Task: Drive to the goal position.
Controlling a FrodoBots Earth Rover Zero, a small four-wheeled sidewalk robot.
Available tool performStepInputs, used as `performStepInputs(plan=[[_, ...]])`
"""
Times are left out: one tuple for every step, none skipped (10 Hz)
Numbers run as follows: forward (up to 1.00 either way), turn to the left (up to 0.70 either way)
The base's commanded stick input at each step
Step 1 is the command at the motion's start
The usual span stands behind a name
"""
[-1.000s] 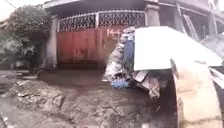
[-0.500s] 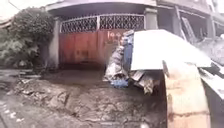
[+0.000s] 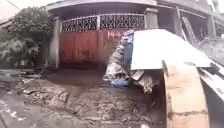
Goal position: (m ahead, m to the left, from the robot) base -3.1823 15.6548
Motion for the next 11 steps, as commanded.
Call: performStepInputs(plan=[[0.00, 0.30], [0.00, 0.30], [0.00, 0.30], [0.00, 0.30], [0.00, 0.30], [0.00, 0.30], [0.00, 0.30], [0.00, 0.30], [0.00, 0.30], [0.00, 0.30], [0.00, 0.30]])
